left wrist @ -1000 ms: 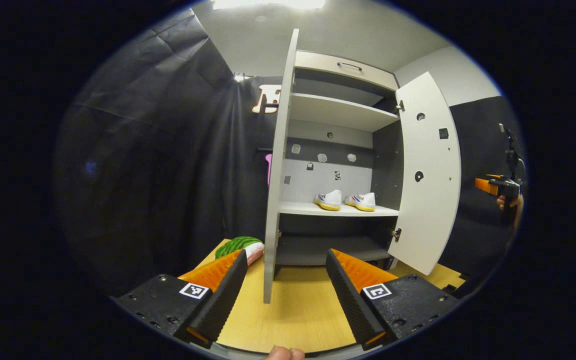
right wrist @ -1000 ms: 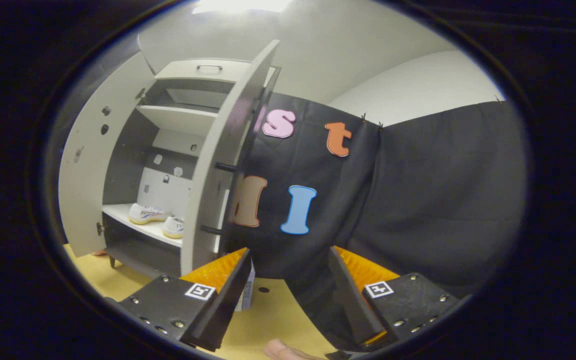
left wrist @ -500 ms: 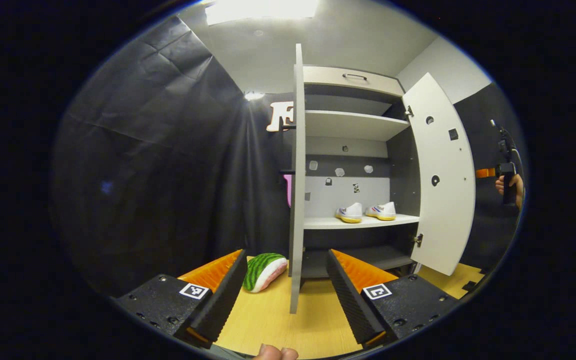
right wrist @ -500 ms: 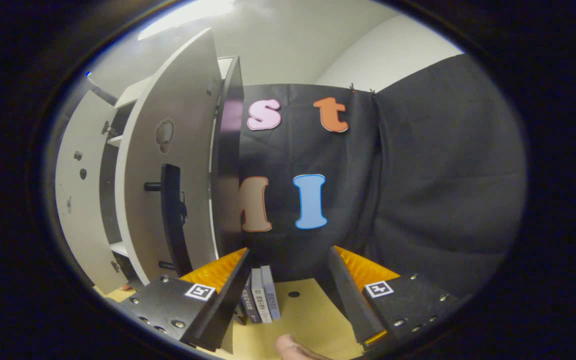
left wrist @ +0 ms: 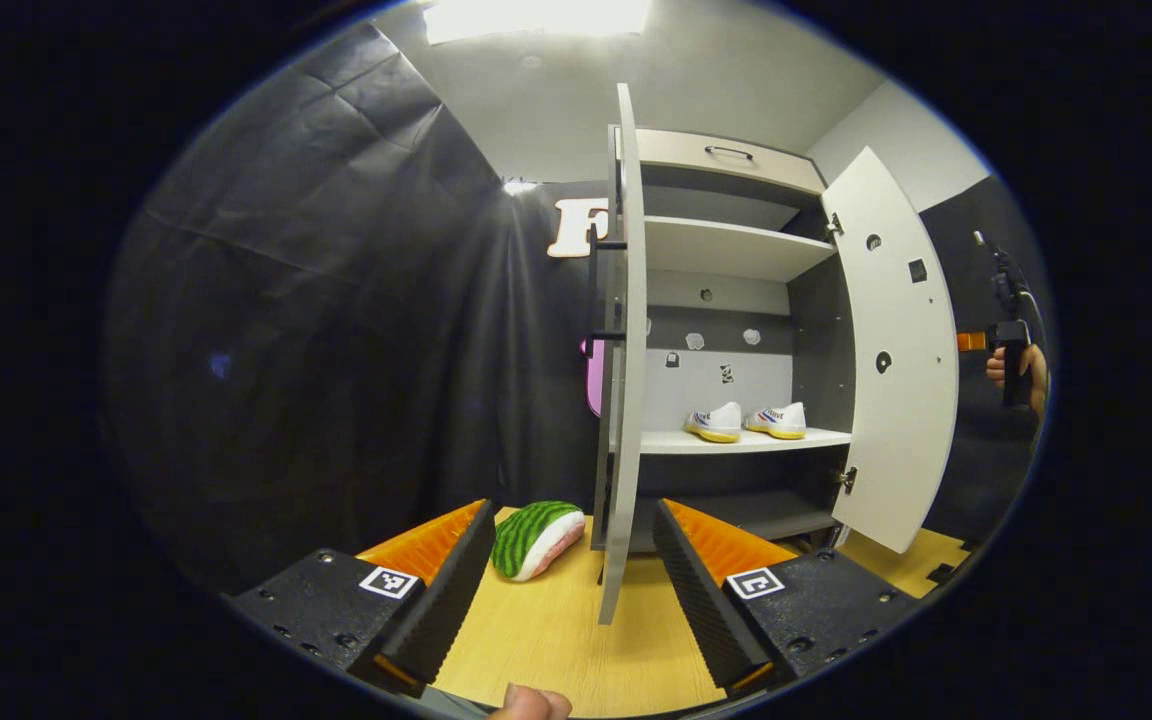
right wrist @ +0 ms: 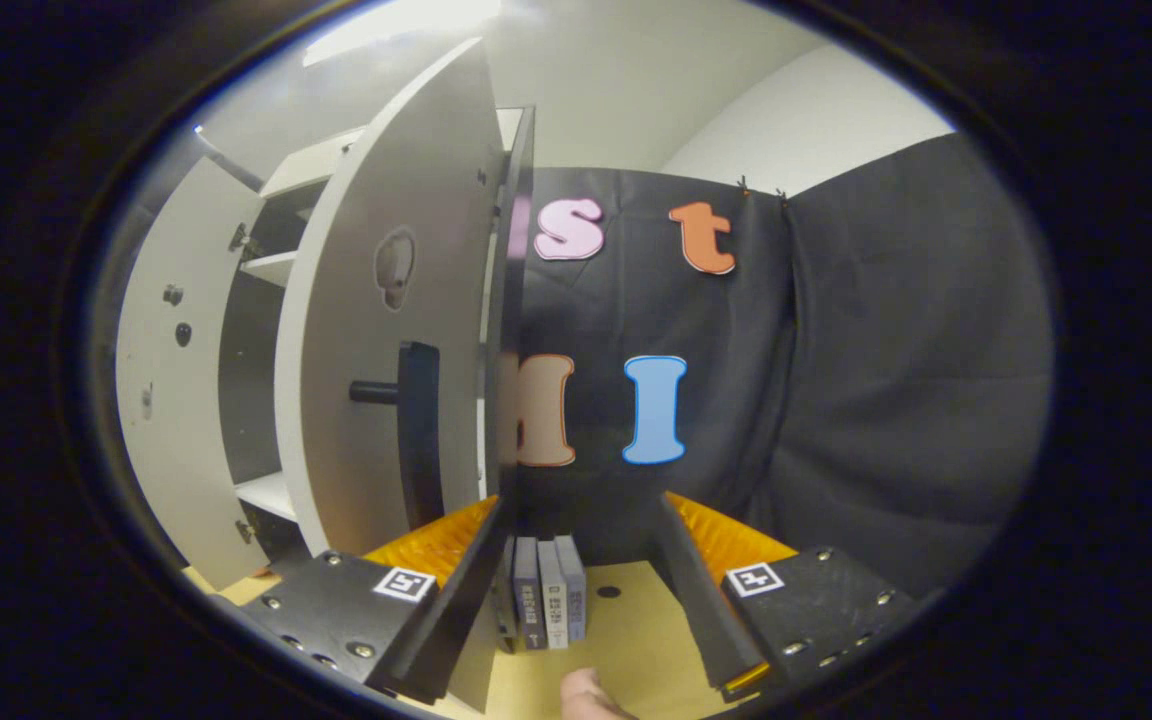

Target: Grab one shoe with the right hand and put it into the shoe cabinet, grab the other shoe with the left hand and put it into the shoe cabinet; then close the right door with the right hand and the left door with the left hand.

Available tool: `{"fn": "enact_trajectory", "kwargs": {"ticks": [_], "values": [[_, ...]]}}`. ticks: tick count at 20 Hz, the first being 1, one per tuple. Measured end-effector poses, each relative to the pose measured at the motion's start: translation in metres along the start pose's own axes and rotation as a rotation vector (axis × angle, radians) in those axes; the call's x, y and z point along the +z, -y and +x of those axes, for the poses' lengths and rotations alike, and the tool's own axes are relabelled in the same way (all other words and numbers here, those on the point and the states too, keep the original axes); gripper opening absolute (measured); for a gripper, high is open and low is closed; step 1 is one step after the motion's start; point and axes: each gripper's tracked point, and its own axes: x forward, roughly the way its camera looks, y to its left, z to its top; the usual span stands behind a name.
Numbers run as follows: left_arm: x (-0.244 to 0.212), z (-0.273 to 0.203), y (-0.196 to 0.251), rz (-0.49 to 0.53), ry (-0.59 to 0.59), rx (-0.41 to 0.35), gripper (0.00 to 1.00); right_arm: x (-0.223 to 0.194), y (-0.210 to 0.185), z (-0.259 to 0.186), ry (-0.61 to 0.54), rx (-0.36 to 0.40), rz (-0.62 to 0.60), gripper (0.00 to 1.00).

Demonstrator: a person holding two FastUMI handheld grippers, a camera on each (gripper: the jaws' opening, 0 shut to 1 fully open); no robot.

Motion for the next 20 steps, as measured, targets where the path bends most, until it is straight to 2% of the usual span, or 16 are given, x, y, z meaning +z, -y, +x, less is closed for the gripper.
{"fn": "enact_trajectory", "kwargs": {"ticks": [1,2,3,7,10,11,13,14,15,17,19,20], "values": [[0.002,-0.002,0.004,0.0,0.007,-0.011,0.96,0.002,-0.007,-0.002,0.004,0.006,-0.01,0.88],[0.005,-0.003,0.007,0.002,0.009,-0.02,0.96,0.003,-0.014,-0.005,0.007,0.015,-0.01,0.9],[0.003,-0.005,0.01,0.007,0.008,-0.031,0.96,0.002,-0.022,-0.005,0.006,0.031,0.001,0.88],[0.015,-0.008,0.013,-0.015,0.051,-0.045,0.96,0.002,-0.053,-0.006,0.016,0.072,0.005,0.9],[0.018,-0.012,0.015,-0.015,0.068,-0.063,0.96,-0.004,-0.069,-0.003,0.006,0.068,-0.013,0.88],[0.017,-0.013,0.016,-0.006,0.064,-0.067,0.93,-0.005,-0.074,-0.001,0.002,0.069,-0.008,0.88],[0.016,-0.015,0.02,-0.003,0.06,-0.084,0.96,-0.009,-0.082,0.005,-0.009,0.068,-0.001,0.9],[0.016,-0.015,0.022,-0.015,0.06,-0.097,0.93,-0.009,-0.084,0.007,-0.011,0.068,0.0,0.88],[0.013,-0.014,0.024,-0.025,0.051,-0.109,0.96,-0.008,-0.088,0.01,-0.01,0.072,-0.002,0.9],[0.004,-0.007,0.025,-0.037,0.024,-0.117,0.96,-0.008,-0.105,0.013,-0.011,0.093,-0.01,0.88],[-0.005,0.001,0.024,-0.042,-0.007,-0.112,0.99,-0.012,-0.126,0.011,-0.014,0.13,-0.003,0.9],[-0.009,0.003,0.022,-0.046,-0.023,-0.11,0.96,-0.017,-0.142,0.007,-0.015,0.169,0.007,0.9]]}}
